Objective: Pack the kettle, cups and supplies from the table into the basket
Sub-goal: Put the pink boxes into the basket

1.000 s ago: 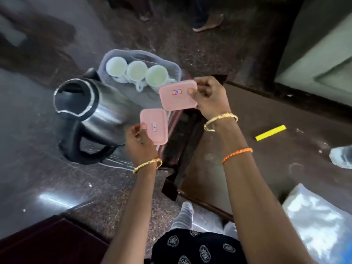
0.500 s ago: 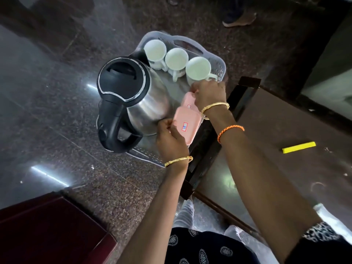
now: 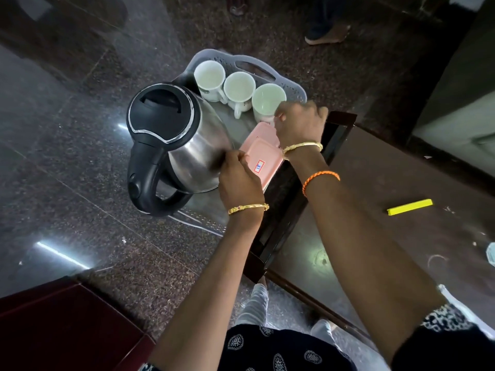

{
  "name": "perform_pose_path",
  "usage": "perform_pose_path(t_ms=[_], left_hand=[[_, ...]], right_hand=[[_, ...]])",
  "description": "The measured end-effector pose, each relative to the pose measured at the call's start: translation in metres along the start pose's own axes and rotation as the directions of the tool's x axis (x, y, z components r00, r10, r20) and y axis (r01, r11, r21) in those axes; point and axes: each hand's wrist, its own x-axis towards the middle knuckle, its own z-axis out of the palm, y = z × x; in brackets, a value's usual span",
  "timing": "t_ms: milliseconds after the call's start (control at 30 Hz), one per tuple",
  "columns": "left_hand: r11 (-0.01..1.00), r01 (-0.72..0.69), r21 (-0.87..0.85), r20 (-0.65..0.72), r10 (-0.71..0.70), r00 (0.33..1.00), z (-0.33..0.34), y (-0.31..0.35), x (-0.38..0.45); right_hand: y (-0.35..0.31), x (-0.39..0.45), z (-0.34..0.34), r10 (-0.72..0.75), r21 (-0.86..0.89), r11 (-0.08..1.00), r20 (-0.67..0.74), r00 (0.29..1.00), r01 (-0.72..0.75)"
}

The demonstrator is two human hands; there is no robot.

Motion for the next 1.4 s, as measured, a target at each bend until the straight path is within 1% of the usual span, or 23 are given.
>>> perform_pose_path(t_ms=[67,100,167,267,367,500,600,733,833,967,1167,1233,1300,1367,1400], left_hand=[[0.999,-0.001,0.04,0.022,0.0,1.0,0.002,0.003,0.005],[0.998,-0.005,0.063,0.037,0.003,0.999,0.003,0.006,0.009],[0.992,-0.017,0.128,0.066,0.008,0.998,0.007,0.014,0.017],[0.963,-0.067,0.261,0.106,0.041,0.994,0.014,0.028,0.033],[0.941,-0.128,0.312,0.124,0.094,0.988,0.02,0.038,0.048],[0.922,-0.123,0.367,0.164,0.066,0.984,0.03,0.037,0.063],[0.91,-0.118,0.398,0.138,0.068,0.988,0.035,0.033,0.063],[0.919,-0.142,0.367,0.188,0.076,0.979,0.037,0.028,0.057],[0.928,-0.151,0.34,0.238,0.071,0.969,0.034,0.027,0.056],[0.931,-0.148,0.333,0.249,0.064,0.966,0.033,0.027,0.052],[0.883,-0.209,0.421,0.263,0.102,0.959,0.033,0.028,0.055],[0.874,-0.196,0.444,0.236,0.097,0.967,0.031,0.03,0.051],[0.871,-0.165,0.462,0.141,0.112,0.984,0.031,0.034,0.039],[0.864,-0.178,0.471,0.009,0.197,0.98,0.034,0.037,0.015],[0.859,-0.223,0.462,-0.041,0.272,0.961,0.037,0.04,-0.003]], right_hand=[[0.01,-0.011,-0.01,0.173,0.204,0.967,-0.082,0.982,-0.154],[0.014,-0.02,-0.015,0.247,0.311,0.928,-0.096,0.964,-0.207],[0.02,-0.038,-0.022,0.354,0.482,0.831,-0.076,0.932,-0.276],[0.028,-0.064,-0.025,0.462,0.618,0.701,-0.012,0.887,-0.356],[0.038,-0.085,-0.02,0.524,0.692,0.598,0.043,0.851,-0.404],[0.051,-0.108,-0.013,0.582,0.73,0.513,0.091,0.808,-0.452],[0.063,-0.121,-0.009,0.625,0.731,0.469,0.121,0.771,-0.495],[0.078,-0.133,-0.004,0.698,0.742,0.396,0.14,0.703,-0.541],[0.085,-0.136,-0.001,0.724,0.743,0.355,0.165,0.67,-0.567],[0.087,-0.137,0.001,0.732,0.751,0.3,0.214,0.647,-0.588],[0.094,-0.15,0.008,0.721,0.754,0.276,0.247,0.647,-0.596],[0.098,-0.156,0.009,0.728,0.758,0.258,0.255,0.637,-0.599],[0.104,-0.162,0.01,0.732,0.772,0.243,0.251,0.633,-0.587],[0.11,-0.167,0.007,0.73,0.783,0.232,0.252,0.636,-0.576],[0.115,-0.169,0.005,0.731,0.787,0.224,0.255,0.633,-0.575]])
